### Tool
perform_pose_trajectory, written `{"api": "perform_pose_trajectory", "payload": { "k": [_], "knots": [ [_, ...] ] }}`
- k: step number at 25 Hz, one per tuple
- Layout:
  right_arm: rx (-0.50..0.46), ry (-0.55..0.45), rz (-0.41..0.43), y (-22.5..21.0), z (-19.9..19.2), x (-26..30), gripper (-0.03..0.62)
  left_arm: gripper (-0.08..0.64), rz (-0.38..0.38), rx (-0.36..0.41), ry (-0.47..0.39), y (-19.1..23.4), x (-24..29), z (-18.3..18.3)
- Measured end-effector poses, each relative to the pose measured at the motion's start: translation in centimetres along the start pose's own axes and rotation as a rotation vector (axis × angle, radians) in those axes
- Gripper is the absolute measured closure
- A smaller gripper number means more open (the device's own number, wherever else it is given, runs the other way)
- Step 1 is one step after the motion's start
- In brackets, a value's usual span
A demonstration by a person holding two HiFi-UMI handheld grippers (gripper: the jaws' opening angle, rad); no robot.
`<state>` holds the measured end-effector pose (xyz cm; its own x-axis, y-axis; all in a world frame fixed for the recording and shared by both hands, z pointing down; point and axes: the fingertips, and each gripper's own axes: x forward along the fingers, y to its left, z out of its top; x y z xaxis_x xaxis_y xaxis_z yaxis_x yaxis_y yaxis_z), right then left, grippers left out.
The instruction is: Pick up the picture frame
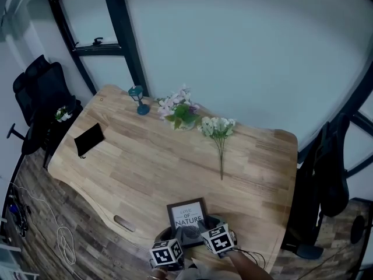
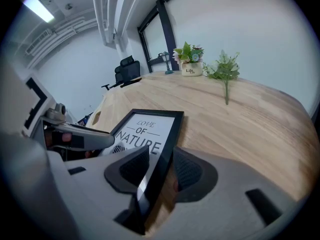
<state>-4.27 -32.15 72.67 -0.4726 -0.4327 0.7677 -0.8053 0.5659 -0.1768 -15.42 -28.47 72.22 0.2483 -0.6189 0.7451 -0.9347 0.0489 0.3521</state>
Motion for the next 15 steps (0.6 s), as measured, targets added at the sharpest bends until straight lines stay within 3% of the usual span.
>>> {"api": "perform_pose_trajectory", "payload": {
  "k": [6,15],
  "knots": [
    [0.020,-0.002,-0.011,-0.5,0.2,0.7,0.462,0.440,0.045,0.010,0.018,0.7,0.8,0.1],
    [0.013,-0.030,-0.043,-0.5,0.7,-0.4,0.486,0.454,0.051,0.019,0.023,0.4,0.1,0.3]
  ]
}}
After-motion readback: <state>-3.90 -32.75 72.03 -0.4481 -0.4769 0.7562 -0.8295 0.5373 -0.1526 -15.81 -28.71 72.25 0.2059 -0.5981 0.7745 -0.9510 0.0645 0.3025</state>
